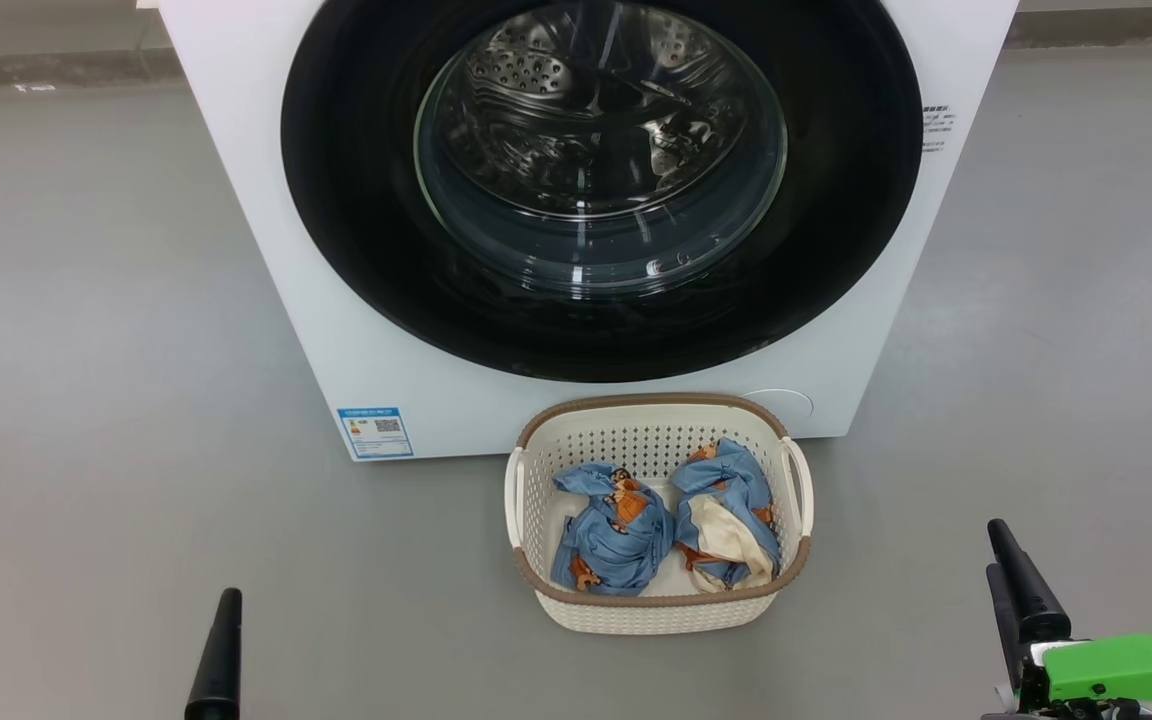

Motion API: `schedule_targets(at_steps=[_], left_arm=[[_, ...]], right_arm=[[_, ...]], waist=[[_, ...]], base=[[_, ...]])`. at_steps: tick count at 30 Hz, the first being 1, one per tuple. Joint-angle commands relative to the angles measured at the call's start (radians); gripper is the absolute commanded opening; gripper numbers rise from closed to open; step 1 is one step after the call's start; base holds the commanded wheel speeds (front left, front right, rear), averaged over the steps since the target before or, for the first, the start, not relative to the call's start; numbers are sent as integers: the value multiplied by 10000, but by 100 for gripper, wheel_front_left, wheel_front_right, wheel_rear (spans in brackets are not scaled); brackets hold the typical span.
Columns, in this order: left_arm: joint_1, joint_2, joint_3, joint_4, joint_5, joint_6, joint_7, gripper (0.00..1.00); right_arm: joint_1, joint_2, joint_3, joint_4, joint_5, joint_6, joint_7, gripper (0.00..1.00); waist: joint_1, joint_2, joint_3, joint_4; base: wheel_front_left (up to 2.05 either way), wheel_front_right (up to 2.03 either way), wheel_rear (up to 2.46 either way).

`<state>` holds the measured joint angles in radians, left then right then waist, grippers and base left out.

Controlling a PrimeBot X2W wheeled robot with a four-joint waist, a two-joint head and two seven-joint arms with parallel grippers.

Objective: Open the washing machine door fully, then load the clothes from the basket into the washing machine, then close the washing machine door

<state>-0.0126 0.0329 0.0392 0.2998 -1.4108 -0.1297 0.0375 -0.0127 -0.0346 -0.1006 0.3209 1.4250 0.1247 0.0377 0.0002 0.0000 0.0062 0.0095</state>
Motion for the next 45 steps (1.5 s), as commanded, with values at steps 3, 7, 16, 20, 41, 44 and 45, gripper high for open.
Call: schedule_targets(at_steps=[3,7,16,20,41,44,45], left_arm=[[-312,160,76,-308,612,-2,-178,100],[-326,153,60,-361,1150,-3,-295,100],[-355,198,-68,-388,2478,-3,-560,100],[-369,225,-134,-390,3042,-4,-678,100],[-467,296,-310,-589,5504,-5,-1266,100],[-475,318,-335,-626,5878,-5,-1355,100],[-475,324,-342,-629,6000,-6,-1384,100]], right_arm=[[-430,-216,113,-335,-617,23,-162,100],[-450,-237,148,-410,-1192,24,-280,100],[-462,-343,363,-439,-2489,28,-547,100],[-459,-353,412,-456,-3013,29,-665,100],[-533,-609,961,-220,-5342,37,-1257,100],[-555,-646,1044,-193,-5673,38,-1346,100],[-560,-658,1071,-187,-5780,39,-1376,100]], waist=[[-1,0,11,16],[-1,0,32,31],[-1,0,49,68],[-1,0,50,85],[-1,0,173,173],[-1,0,168,180],[-1,0,163,181]], base=[[0,0,0],[0,0,0],[0,0,0],[0,0,0],[0,0,0],[0,0,0],[0,0,0]])
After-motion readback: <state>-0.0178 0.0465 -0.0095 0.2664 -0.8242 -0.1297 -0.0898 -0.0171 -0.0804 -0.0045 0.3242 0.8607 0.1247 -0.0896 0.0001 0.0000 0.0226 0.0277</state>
